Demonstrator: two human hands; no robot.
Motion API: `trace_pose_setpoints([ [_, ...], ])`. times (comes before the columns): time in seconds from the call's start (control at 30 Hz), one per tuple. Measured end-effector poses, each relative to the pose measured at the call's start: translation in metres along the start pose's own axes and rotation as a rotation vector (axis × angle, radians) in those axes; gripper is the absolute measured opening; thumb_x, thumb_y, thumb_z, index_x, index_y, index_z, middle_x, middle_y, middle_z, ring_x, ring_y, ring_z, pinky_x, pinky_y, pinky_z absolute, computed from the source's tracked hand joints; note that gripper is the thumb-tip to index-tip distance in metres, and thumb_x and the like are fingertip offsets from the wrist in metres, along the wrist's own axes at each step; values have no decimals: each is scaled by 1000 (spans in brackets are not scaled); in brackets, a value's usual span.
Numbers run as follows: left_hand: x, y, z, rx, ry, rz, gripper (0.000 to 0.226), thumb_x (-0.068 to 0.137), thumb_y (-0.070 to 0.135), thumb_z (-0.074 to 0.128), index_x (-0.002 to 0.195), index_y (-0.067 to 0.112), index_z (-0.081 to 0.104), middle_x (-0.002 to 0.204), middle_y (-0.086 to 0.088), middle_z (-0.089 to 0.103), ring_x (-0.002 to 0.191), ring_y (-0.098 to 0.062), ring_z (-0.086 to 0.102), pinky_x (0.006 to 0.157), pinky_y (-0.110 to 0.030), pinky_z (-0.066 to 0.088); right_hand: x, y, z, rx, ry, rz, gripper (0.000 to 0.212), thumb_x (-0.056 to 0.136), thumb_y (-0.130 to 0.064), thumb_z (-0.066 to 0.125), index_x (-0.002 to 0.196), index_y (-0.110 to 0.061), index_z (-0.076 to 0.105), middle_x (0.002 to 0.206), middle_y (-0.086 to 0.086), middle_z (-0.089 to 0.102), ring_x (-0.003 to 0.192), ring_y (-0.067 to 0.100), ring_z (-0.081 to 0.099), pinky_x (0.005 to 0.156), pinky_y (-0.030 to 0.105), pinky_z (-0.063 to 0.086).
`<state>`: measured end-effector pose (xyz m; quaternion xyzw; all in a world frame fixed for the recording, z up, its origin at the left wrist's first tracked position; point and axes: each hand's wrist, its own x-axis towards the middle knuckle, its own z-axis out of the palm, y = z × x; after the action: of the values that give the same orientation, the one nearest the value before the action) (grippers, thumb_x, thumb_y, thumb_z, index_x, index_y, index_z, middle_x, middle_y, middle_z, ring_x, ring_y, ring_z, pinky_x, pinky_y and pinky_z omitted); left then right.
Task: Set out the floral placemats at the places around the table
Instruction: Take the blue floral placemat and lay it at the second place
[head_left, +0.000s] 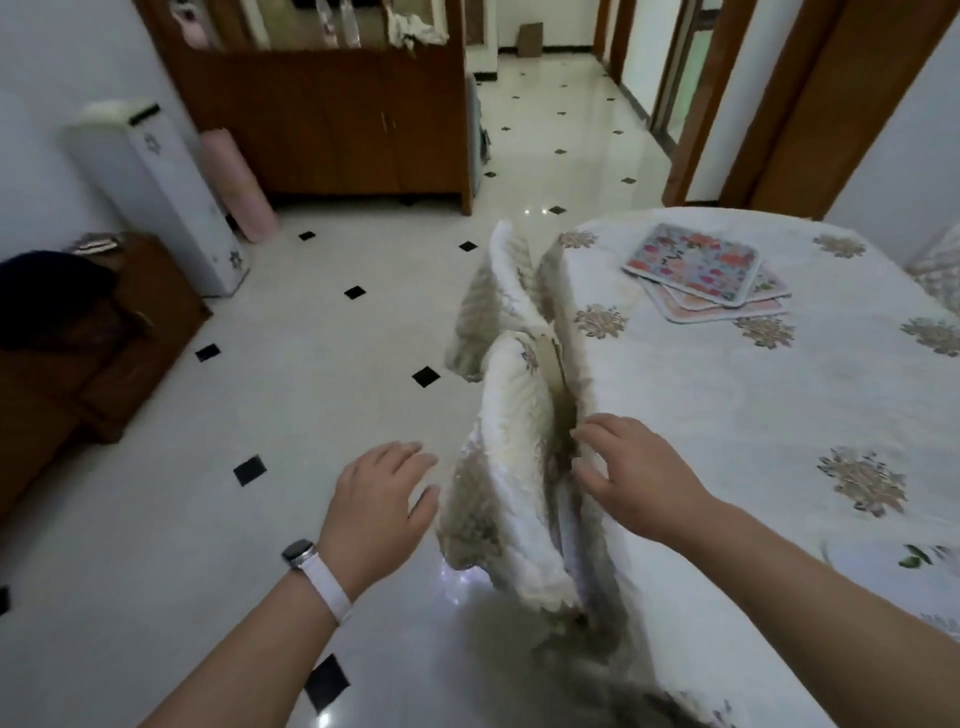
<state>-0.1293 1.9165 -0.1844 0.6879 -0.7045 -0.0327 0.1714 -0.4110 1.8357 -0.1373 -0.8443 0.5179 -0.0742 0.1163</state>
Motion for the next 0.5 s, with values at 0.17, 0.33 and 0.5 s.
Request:
trace_pose_setpoints([
  [0.17,-25,-95,-35,0,44,-158,45,84,44,43,112,22,69,120,1,68,114,-26,61,92,-43,47,53,-83,20,20,-14,-84,44,96,-39,49,135,-20,54,139,-5,53,124,19,48,102,34,41],
  [0.33,-40,-153,-64,18,94,-270,47,83,46,42,114,22,69,120,0,68,114,-24,60,93,-41,46,97,-141,37,25,-56,-173,44,96,-38,48,137,-20,52,141,-5,50,127,17,45,101,33,40],
  [0.5,-43,-200,-69,11,79,-360,51,84,50,38,120,25,65,128,3,63,121,-21,55,98,-42,42,155,-174,55,18,-77,-217,43,96,-35,49,136,-20,52,141,-5,51,128,17,45,101,32,39],
])
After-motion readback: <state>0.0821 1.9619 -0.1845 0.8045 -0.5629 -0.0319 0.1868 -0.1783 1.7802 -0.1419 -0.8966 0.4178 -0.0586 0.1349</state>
